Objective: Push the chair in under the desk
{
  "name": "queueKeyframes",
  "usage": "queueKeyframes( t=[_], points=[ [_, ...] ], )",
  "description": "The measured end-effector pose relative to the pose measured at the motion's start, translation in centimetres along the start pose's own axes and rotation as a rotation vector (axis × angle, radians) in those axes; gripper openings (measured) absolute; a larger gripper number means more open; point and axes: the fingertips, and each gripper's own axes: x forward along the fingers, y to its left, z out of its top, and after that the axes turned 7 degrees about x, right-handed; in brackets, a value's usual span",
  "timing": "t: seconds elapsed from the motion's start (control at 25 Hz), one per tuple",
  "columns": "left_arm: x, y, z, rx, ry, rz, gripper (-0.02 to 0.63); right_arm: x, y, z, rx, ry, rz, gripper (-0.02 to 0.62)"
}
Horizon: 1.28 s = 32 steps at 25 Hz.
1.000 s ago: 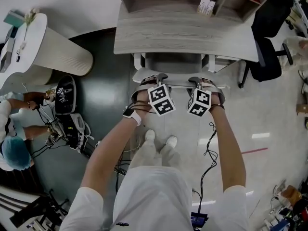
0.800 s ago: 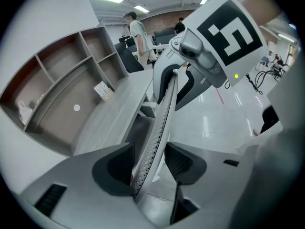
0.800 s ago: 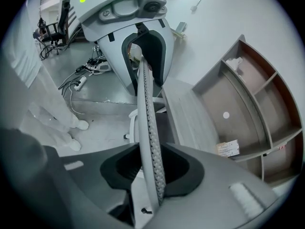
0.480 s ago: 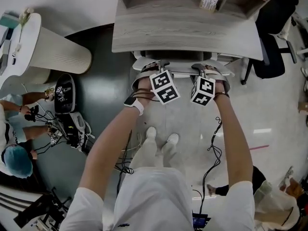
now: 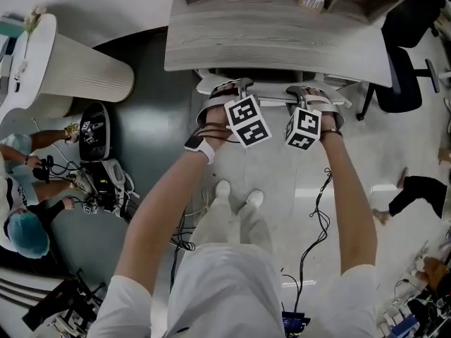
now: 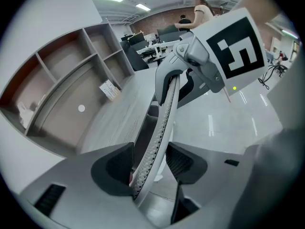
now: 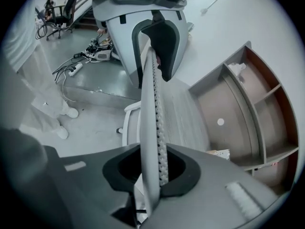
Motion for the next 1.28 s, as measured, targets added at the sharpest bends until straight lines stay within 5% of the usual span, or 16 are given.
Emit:
queueKeyframes(
  t=[0.16,0.24,0.4,0.56,0.76,0.96,1.28],
  points=[
    [0.0,0.2,0.0,0.005,-0.004,0.006,0.213,0.4,-0.4,0.0,0.038,0.007,-0.019,0.111],
    [0.1,0.2,0.1,0.009,-0.009,0.015,0.213,0.4,0.1,0.0,0.039,0.013,-0.005,0.202],
    [0.1,0.3,0.0,0.016,-0.009,0.021,0.213,-1.0,0.4,0.9,0.101,-0.042,0.013,0.262],
    [-0.1,0.3,0.0,0.024,-0.03,0.045,0.213,-3.4,-0.6,1.6,0.222,-0.081,-0.007,0.262],
    [-0.6,-0.2,-0.3,0.039,-0.054,0.124,0.21,-6.0,0.0,2.1,0.188,-0.094,-0.038,0.262],
    [-3.3,-0.5,0.2,-0.068,-0.109,0.181,0.176,-9.2,0.0,3.0,0.245,-0.154,-0.071,0.228],
    [-9.2,-2.2,-0.6,-0.338,-0.243,0.195,0.015,-13.1,1.5,4.5,0.31,-0.198,-0.091,0.121]
  ],
)
